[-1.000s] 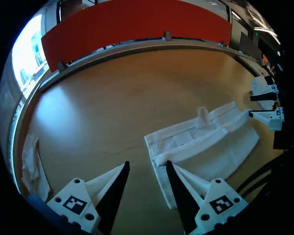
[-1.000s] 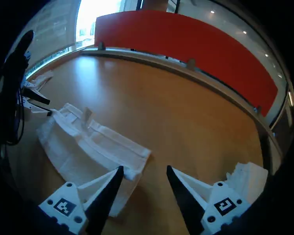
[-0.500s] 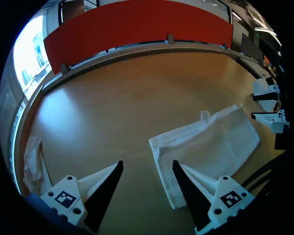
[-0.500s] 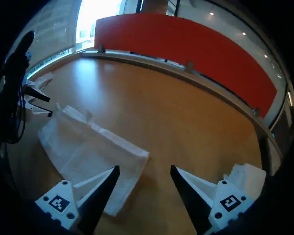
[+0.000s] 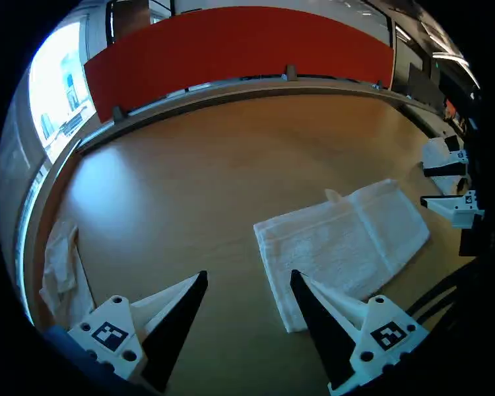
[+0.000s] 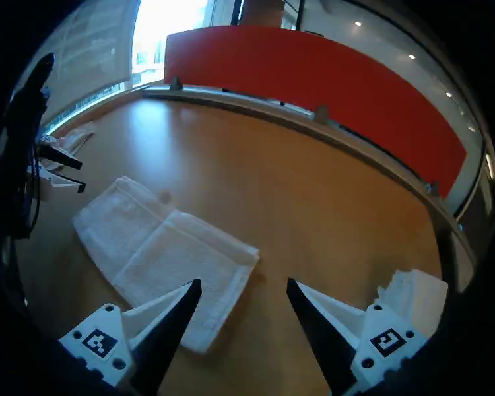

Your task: Fold towel

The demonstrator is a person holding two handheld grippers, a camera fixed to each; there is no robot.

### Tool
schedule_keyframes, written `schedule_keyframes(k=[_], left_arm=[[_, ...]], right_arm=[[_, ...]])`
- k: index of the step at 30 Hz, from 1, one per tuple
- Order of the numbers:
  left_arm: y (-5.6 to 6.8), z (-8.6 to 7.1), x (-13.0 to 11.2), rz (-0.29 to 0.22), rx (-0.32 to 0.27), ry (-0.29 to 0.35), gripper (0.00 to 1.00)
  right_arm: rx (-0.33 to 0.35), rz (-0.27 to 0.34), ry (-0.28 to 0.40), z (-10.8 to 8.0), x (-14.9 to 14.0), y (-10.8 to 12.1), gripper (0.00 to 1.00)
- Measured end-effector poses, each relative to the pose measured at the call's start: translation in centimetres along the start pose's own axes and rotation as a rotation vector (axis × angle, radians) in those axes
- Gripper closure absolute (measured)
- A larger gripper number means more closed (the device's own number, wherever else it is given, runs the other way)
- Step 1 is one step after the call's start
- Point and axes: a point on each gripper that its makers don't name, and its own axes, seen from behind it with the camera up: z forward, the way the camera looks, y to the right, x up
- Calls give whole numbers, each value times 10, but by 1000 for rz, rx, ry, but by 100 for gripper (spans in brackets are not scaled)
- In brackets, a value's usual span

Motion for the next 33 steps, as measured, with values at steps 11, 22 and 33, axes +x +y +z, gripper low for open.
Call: schedule_keyframes(k=[11,22,33], left_arm=[[-3,-24,-21,-45,14,1,7],[-17,-55,-42,-105,73,8,7],[-33,-83,-67,-168,118,9,7]], right_arm=[[8,-11,6,-10,-3,-5,0],[88,-50,16,-10,-5,-21,0],[142,-108,7,-6,-8,-29,0]])
